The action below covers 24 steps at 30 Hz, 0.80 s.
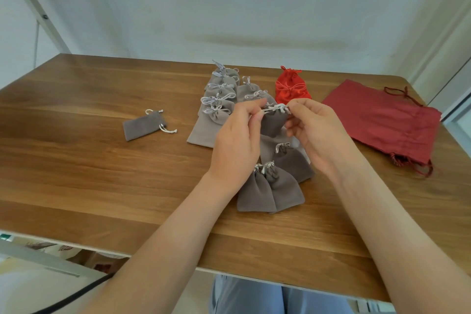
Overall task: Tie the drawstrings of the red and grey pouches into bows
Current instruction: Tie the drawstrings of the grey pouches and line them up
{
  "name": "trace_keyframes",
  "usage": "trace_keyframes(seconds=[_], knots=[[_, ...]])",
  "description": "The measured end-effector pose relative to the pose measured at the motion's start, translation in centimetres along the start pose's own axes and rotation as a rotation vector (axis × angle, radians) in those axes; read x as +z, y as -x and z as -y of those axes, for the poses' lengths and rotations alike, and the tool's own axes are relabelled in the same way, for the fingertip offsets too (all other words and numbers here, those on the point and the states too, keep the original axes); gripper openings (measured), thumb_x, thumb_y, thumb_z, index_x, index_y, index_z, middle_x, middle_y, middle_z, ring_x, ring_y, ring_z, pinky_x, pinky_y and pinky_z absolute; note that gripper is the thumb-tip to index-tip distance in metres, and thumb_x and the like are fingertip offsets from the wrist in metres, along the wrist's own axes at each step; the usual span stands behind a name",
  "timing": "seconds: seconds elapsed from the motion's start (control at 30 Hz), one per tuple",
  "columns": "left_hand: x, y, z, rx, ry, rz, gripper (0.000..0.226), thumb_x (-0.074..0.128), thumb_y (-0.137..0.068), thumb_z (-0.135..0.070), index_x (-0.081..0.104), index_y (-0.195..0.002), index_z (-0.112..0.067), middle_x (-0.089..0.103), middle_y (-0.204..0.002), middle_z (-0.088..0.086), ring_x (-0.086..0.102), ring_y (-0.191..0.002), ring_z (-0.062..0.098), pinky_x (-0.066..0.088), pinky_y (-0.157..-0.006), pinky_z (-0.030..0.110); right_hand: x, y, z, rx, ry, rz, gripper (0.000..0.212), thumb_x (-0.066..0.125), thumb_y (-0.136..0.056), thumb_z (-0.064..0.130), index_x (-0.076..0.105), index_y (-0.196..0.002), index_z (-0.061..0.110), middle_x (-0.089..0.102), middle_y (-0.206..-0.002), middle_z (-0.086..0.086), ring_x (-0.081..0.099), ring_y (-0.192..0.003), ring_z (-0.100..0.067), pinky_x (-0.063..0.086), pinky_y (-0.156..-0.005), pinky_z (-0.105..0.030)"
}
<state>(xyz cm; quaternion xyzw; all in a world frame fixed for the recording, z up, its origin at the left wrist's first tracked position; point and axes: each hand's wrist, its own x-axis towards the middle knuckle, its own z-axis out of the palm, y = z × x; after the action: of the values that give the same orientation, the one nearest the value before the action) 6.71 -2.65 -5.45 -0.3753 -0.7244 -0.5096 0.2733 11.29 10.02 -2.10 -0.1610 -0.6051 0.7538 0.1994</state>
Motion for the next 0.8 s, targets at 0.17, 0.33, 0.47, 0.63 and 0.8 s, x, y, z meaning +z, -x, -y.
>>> trace_keyframes(seconds=[0.17,0.33,0.47,0.63,0.8], knots=[[-0.2,-0.1,-0.2,-0.075,0.033,0.000,0.006,0.046,-0.097,-0.006,0.052,-0.099,-0.006,0.066,-0.104,0.004,0.051,-0.082,-0.002,0.036,-0.073,0.000,0.2,0.0,0.0,-0.002,-0.013,-0.032,0.022,0.049,-0.096,0.004,0.059,-0.077,0.009,0.052,-0.060,0.001,0.046,-0.050,-0.005,0.039,-0.049,-0.019],[-0.7,-0.5,-0.4,-0.243,0.244,0.003,0.008,0.044,-0.098,-0.025,0.042,-0.098,-0.033,0.058,-0.095,-0.015,0.059,-0.085,0.000,0.049,-0.074,0.016,0.0,0.3,0.4,-0.008,-0.031,0.108,0.016,0.049,-0.096,0.008,0.062,-0.087,0.009,0.063,-0.074,-0.002,0.054,-0.064,-0.009,0.047,-0.060,-0.022],[-1.4,-0.9,-0.8,-0.426,0.381,0.191,0.018,0.057,-0.093,-0.026,0.044,-0.100,-0.035,0.064,-0.087,-0.008,0.062,-0.081,0.007,0.047,-0.072,0.018,0.2,0.9,0.6,-0.031,0.020,0.178,0.012,0.050,-0.096,0.009,0.060,-0.093,0.005,0.061,-0.077,-0.005,0.057,-0.064,-0.010,0.050,-0.059,-0.022],[-3.4,-2.4,-1.2,-0.552,0.308,0.283,0.017,0.062,-0.090,-0.025,0.049,-0.099,-0.032,0.064,-0.081,0.000,0.056,-0.068,0.001,0.041,-0.060,0.011,0.6,1.4,0.4,-0.055,0.214,0.201,0.015,0.050,-0.097,0.011,0.063,-0.101,0.004,0.063,-0.085,-0.006,0.057,-0.071,-0.012,0.050,-0.064,-0.024],[-7.3,-1.9,-0.1,-0.706,0.138,0.471,0.019,0.062,-0.089,-0.038,0.056,-0.100,-0.024,0.064,-0.083,0.003,0.063,-0.068,0.014,0.054,-0.066,0.031,1.6,1.9,0.7,-0.077,0.417,0.273,0.016,0.053,-0.095,0.011,0.062,-0.108,0.007,0.064,-0.089,-0.007,0.059,-0.069,-0.006,0.048,-0.062,-0.017]])
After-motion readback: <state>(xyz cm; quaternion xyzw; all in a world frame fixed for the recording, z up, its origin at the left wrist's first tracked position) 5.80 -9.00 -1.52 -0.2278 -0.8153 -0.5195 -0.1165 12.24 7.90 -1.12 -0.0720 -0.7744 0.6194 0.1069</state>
